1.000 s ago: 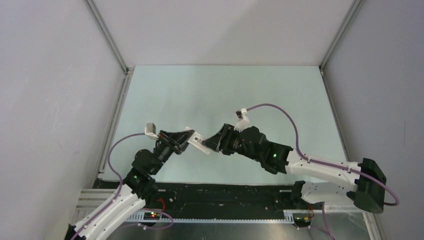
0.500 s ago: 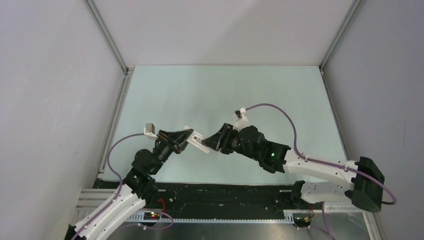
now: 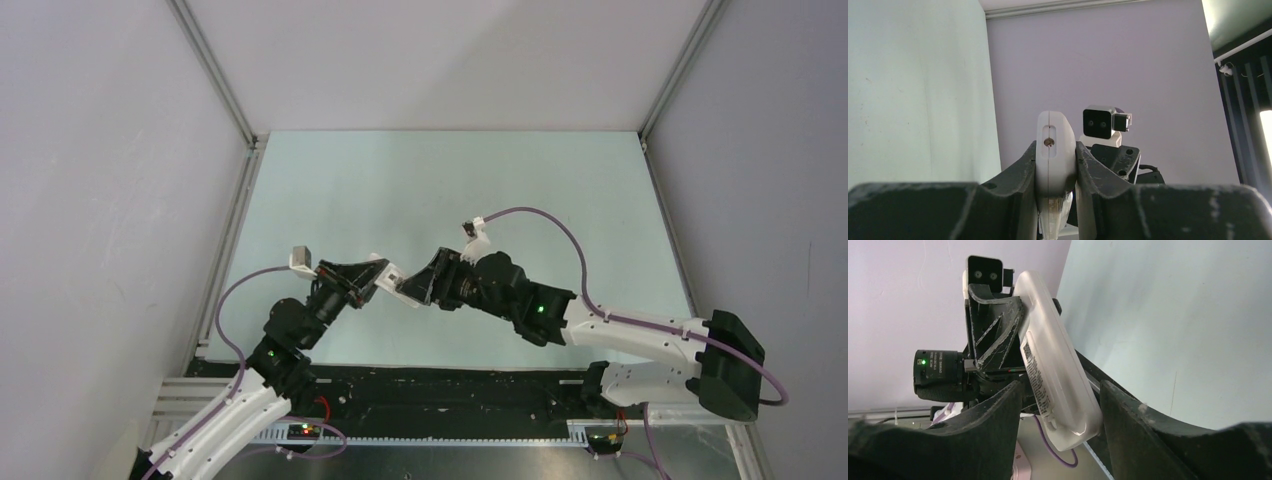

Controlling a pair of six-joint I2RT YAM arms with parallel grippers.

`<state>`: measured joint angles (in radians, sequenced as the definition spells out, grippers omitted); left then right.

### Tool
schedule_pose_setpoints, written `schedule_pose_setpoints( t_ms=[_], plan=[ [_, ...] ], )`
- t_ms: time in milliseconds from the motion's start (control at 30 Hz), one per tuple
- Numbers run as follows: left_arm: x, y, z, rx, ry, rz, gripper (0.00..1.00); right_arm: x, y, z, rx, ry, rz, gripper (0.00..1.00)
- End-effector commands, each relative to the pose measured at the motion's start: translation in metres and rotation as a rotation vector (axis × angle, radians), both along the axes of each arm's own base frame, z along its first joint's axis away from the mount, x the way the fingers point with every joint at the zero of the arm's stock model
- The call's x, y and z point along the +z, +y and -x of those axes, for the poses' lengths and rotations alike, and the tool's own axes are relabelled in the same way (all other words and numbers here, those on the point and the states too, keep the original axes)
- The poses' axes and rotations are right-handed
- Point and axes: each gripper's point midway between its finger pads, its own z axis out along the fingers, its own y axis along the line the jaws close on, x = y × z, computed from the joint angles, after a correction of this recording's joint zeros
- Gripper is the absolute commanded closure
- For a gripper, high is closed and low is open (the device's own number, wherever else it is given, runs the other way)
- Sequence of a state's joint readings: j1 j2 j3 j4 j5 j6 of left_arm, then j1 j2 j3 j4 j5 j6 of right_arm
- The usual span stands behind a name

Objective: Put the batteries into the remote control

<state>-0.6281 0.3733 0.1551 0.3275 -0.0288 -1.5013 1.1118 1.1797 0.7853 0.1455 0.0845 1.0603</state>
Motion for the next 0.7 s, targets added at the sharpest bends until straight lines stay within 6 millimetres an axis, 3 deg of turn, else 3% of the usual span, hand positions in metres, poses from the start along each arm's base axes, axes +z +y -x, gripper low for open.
schedule_pose_setpoints(
  t_ms=[0,467,667],
  plan=[
    [0.023,-0.001,0.003,-0.012,-0.052,0.037,0.89,0.019,0.010,0.005,0.043,-0.047,-0.068,0.36],
    [0.026,0.005,0.004,0.008,-0.059,0.072,0.90,0.033,0.022,0.003,0.010,-0.063,-0.147,0.50],
    [0.026,0.008,0.005,0.015,-0.062,0.090,0.90,0.035,0.020,0.001,-0.016,-0.072,-0.148,0.41]
  ],
)
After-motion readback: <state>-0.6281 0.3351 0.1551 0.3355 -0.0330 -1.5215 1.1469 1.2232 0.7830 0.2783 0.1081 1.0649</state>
